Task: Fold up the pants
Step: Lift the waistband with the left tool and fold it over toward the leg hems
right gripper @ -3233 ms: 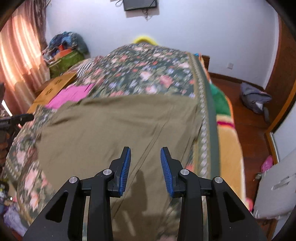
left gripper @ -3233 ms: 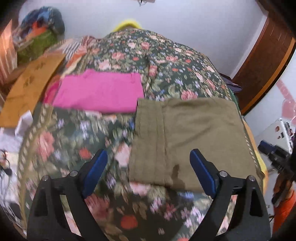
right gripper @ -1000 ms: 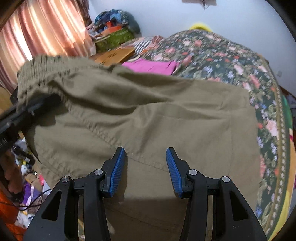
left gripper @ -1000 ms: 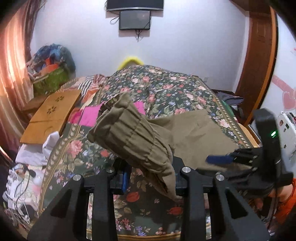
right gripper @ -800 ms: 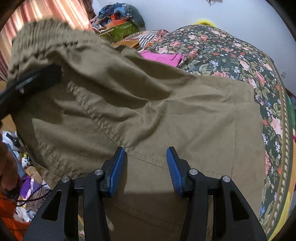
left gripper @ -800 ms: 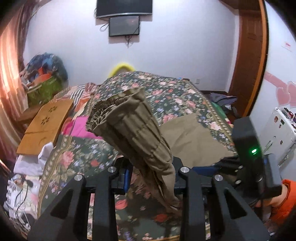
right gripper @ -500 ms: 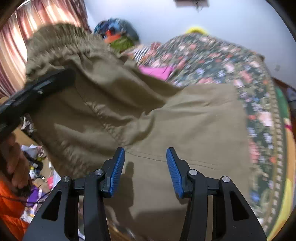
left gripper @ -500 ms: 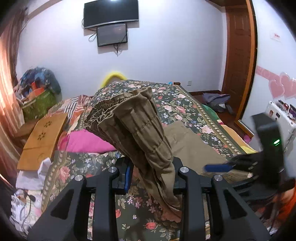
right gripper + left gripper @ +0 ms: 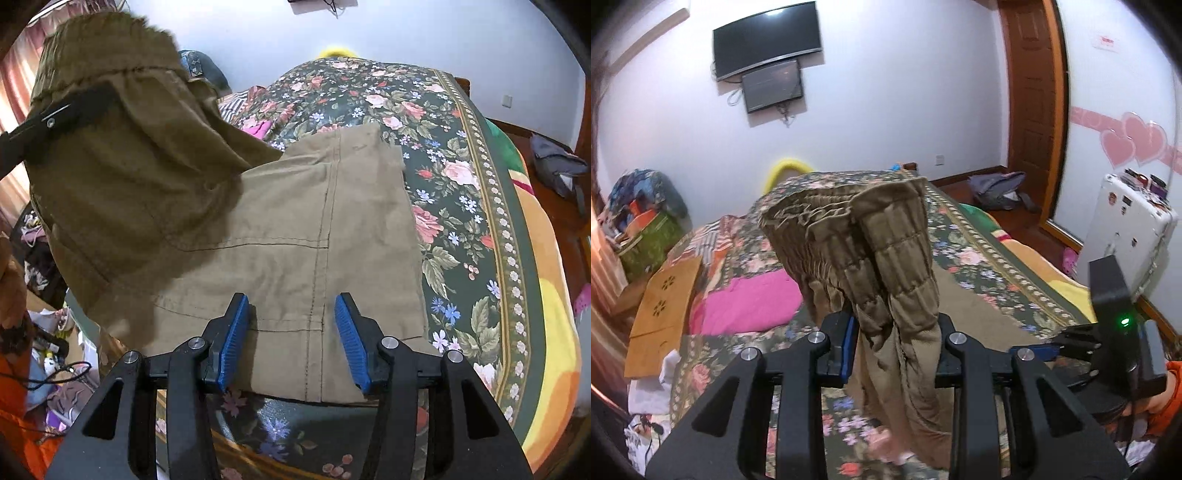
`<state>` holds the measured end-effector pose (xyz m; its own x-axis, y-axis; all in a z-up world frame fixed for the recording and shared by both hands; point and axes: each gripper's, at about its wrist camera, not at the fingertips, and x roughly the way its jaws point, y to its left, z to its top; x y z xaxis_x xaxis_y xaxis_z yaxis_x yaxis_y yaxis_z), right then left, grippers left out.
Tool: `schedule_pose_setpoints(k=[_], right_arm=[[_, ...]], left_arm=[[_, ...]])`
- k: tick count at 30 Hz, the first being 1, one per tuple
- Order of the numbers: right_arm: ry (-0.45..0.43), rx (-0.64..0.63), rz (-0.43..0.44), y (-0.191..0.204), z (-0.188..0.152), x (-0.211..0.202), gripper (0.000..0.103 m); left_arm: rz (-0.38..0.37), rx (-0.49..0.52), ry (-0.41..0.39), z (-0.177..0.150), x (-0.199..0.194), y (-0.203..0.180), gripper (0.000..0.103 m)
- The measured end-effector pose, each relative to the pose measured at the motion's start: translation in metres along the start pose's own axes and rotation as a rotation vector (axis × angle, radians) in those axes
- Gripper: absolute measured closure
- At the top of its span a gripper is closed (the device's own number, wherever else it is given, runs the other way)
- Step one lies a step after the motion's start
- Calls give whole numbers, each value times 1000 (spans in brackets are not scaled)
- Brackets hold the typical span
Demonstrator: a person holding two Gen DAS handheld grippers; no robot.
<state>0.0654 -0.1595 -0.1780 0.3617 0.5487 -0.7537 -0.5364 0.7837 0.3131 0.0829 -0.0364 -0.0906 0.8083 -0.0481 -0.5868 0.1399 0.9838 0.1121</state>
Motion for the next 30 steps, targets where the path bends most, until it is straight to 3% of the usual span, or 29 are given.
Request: schedule_pose_setpoints(k=[7, 12, 18, 25, 30], right_arm=[[-23, -1, 20, -5, -3, -9, 56], [-76, 28, -34, -24, -9, -33, 56], [-37, 95, -53, -46, -23, -25, 56], [-51, 122, -38, -49, -23, -24, 56], [-58, 130, -84, -54, -27, -35, 56]], left_arm=[[-85, 38, 37, 4, 15, -31, 76], [-123, 60, 72, 5, 26, -44, 76], [-170, 64, 113, 3, 41, -59, 76], [-240, 75, 218, -9, 70, -80, 76], [-252, 105, 281, -21, 79, -95, 76]])
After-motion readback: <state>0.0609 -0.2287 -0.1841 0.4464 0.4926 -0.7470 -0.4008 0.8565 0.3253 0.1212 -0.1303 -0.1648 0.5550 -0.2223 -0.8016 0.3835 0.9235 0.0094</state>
